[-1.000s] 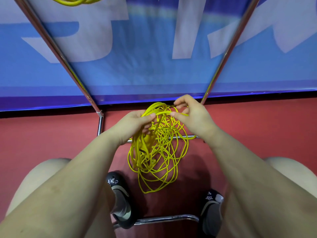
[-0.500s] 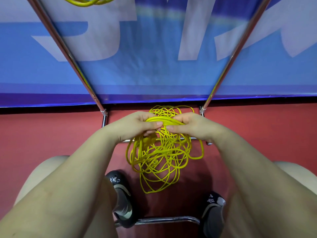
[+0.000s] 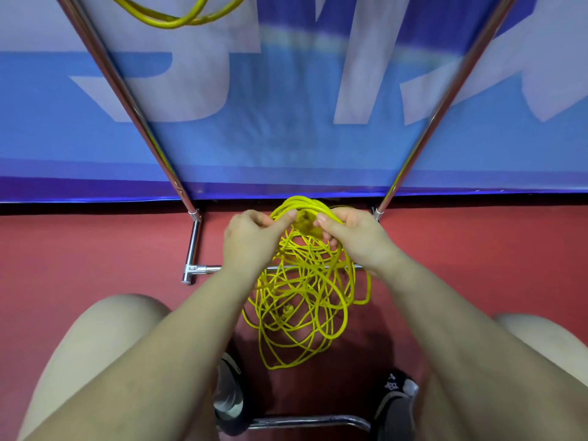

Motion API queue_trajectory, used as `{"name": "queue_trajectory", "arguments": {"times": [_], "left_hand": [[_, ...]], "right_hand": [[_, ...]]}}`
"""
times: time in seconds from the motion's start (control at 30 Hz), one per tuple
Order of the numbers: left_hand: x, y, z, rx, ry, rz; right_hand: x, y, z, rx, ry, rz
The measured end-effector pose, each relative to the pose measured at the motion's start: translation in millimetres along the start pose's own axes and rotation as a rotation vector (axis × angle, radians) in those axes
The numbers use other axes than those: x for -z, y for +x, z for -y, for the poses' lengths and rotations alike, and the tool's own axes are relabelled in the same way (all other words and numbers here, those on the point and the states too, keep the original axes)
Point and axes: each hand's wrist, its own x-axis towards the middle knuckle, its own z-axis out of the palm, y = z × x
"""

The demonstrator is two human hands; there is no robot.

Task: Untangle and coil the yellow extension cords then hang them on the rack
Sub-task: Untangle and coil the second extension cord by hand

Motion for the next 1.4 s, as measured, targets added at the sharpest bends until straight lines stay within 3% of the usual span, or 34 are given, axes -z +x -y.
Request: {"name": "queue_trajectory", "arguments": {"times": [0.07,0.1,0.23,0.3,0.43,0.53,0.63,0.9,1.0,1.17,1.3,1.4], "left_hand": [[0.7,-2.5,-2.8,-0.031,0.052,-0.087],[1.5,-2.0,-5.9,-0.024,0.013,-0.047],[-7.1,-8.4,-18.0,0.318,-0.331,0.509],[-15.5,-9.6,-16.4,0.342,-0.495,0.605],[-15.5,-8.1,-24.8,0.424,-0.804,0.555],[-13.9,-3.6,-28.1,0.472,-0.980,0.519],[-2.1,9.6,-27.9,0.567,-1.199,0.443],[24.7,31.7,-27.0,0.572,-1.385,0.267],[31.0,39.3,-26.9,0.580,-1.490,0.227],[38.5,46.3,-24.3,0.551,-1.518,0.155],[39.5,54.3,-16.7,0.495,-1.393,0.079],[39.0,59.1,-9.0,0.432,-1.310,0.083]], "right_hand": [[-2.0,2.9,-1.5,0.006,0.005,-0.066],[-2.7,4.3,-2.4,0.005,0.008,-0.096],[-7.2,6.3,-2.0,0.040,-0.054,-0.100],[-11.6,3.2,-0.4,0.078,-0.171,-0.050],[-20.0,-4.3,2.8,0.100,-0.306,0.015],[-15.4,-2.8,1.5,0.108,-0.410,-0.114],[-4.0,2.2,-8.3,0.011,-0.308,-0.168],[-6.1,3.3,-48.6,-0.312,-0.305,0.220],[-11.1,-0.2,-54.7,-0.237,-0.270,0.260],[0.5,3.4,-43.2,-0.071,-0.329,0.141],[19.3,7.3,-39.7,0.060,-0.391,-0.052],[26.9,5.2,-38.2,0.102,-0.483,-0.076]]}}
